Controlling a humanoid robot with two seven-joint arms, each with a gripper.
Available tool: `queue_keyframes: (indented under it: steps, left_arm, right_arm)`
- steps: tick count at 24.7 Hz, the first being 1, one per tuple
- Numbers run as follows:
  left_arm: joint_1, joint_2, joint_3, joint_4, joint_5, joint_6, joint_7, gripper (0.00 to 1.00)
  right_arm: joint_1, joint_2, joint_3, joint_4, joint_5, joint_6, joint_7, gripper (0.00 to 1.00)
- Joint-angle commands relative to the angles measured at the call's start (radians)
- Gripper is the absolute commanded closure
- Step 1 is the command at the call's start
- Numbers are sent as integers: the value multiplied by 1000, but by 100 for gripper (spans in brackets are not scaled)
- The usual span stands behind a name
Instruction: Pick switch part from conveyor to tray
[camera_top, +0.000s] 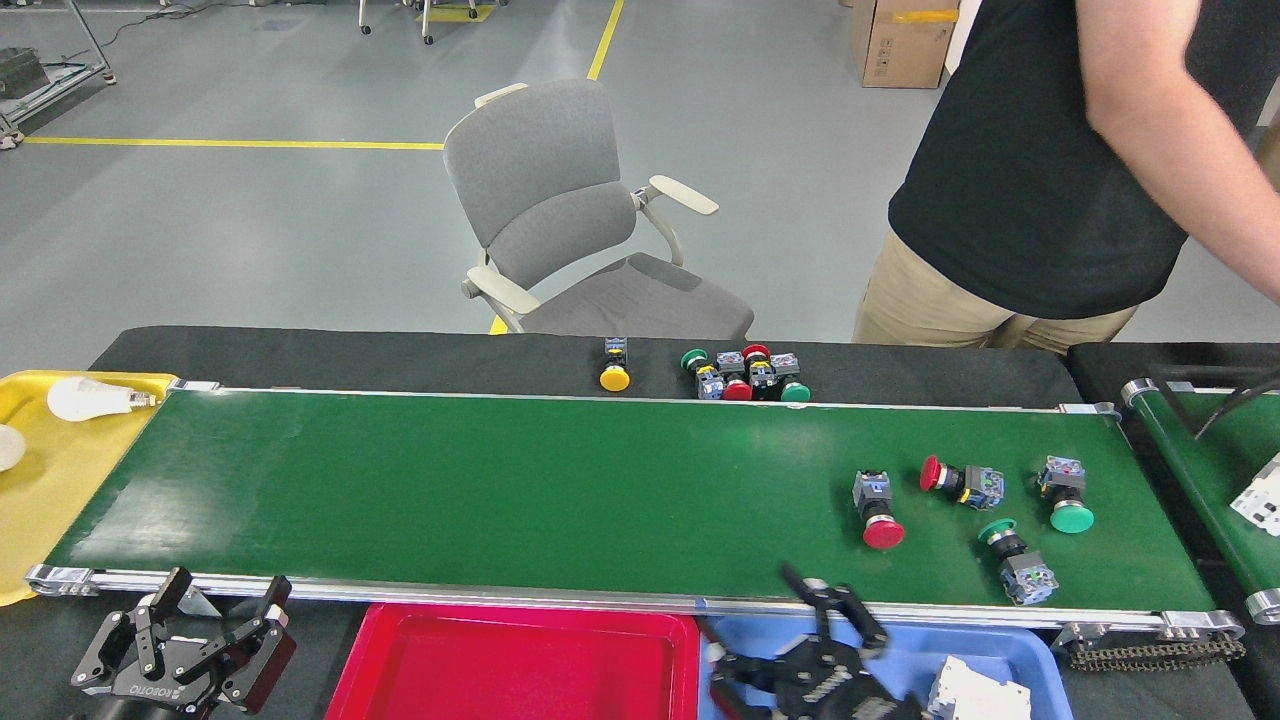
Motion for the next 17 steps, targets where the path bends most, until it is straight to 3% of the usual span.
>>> queue_keyframes:
  steps: [1, 4, 9, 13, 17]
  left_arm:
    - [-4, 9, 6, -11, 1, 3, 4, 0]
    - [-4, 8, 4, -12, 1, 3, 4, 0]
    - [-15, 9, -5, -12, -1, 2, 2, 0]
    - [-19, 9, -6, -11, -1, 2, 2, 0]
    - [-21, 11, -6, -9, -2, 2, 2, 0]
  right_arm:
    - [30, 29, -114, -17, -4, 56, -60, 0]
    - [63, 35, -162, -12, -12, 122, -61, 0]
    - [42, 26, -119, -9, 8, 195, -51, 0]
    - [-58, 26, 14, 32, 104, 202, 9, 0]
    - [-201, 32, 117, 150, 119, 214, 80, 0]
